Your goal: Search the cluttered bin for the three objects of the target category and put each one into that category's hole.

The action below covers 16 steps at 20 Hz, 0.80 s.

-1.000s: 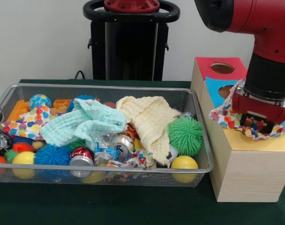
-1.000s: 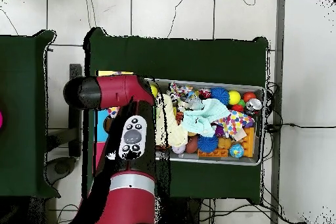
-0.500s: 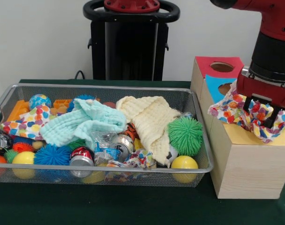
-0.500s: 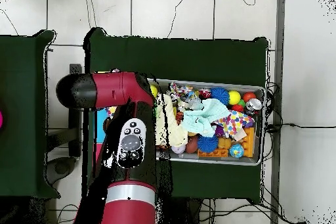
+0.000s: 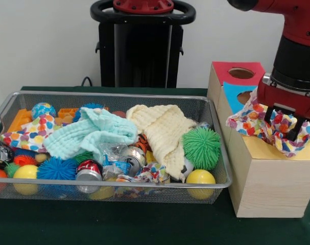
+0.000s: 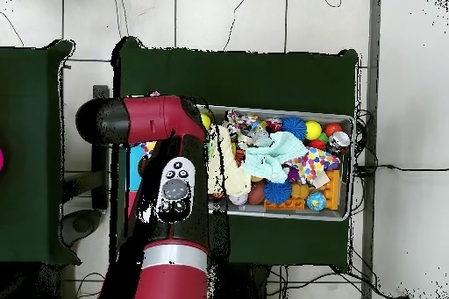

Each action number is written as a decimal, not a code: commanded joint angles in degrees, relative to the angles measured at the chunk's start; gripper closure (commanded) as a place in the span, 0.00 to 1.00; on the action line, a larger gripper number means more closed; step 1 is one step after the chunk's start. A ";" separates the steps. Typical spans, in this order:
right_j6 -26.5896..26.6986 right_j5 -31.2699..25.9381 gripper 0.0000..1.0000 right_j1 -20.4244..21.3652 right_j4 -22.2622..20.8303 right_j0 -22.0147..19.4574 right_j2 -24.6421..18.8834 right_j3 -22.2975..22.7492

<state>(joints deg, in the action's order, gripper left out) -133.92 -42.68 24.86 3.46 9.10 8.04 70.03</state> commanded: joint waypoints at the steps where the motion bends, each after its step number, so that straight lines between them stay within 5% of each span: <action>1: -4.35 -8.35 0.00 -3.60 -1.33 -0.81 -0.70 -0.78; 16: -3.69 -4.82 0.00 -7.58 -3.08 0.16 1.58 -4.13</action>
<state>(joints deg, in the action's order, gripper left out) -133.92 -43.98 20.85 3.25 10.35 9.84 65.85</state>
